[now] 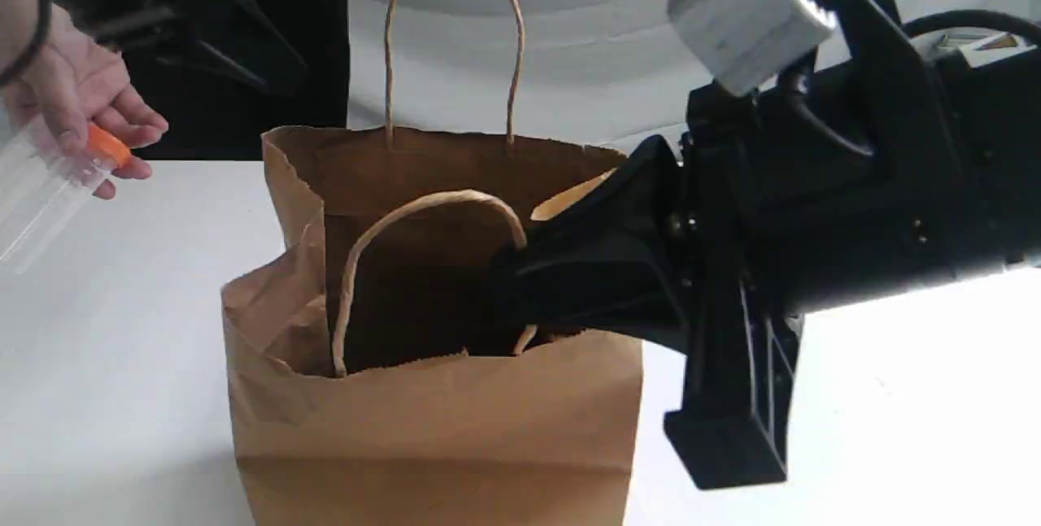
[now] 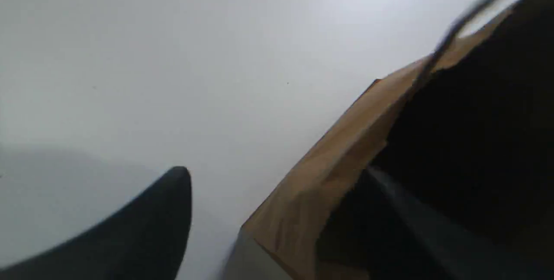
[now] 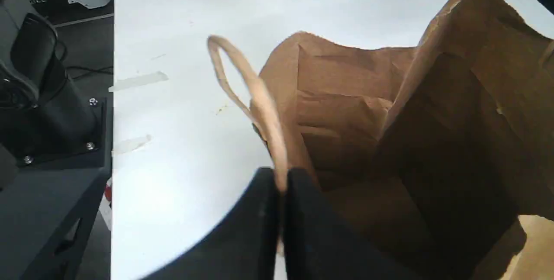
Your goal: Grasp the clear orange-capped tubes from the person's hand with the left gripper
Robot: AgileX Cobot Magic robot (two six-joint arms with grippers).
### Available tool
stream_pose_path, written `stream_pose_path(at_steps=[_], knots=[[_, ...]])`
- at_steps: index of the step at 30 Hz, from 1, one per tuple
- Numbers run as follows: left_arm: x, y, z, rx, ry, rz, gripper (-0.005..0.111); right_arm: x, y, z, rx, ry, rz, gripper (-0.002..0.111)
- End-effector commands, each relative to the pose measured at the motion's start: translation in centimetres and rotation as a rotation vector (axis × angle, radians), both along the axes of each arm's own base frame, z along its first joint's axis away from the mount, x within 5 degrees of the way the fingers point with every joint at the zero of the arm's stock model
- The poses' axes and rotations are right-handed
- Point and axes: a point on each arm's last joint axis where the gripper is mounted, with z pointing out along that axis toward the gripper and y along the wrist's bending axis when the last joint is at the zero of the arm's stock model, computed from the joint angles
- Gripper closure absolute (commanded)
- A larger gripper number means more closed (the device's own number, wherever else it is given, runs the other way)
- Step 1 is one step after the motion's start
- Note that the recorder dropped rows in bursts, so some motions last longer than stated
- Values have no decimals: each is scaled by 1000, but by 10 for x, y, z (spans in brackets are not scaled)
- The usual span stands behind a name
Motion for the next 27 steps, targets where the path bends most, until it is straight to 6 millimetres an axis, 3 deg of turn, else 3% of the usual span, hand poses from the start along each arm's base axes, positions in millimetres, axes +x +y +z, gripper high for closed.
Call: stream_pose_path(at_steps=[1,16,24,27], knots=[[0,-8,-2,22,-14,-49,49,0,1,2,18,16,-16,108],[1,-18,-1,-98,5,-69,50,0,0,2,20,19,-22,108],[11,-20,-18,-96,52,-66,70,0,0,2,21,21,-24,108],[13,-21,-22,-95,62,-66,69,0,0,2,21,23,-25,108]])
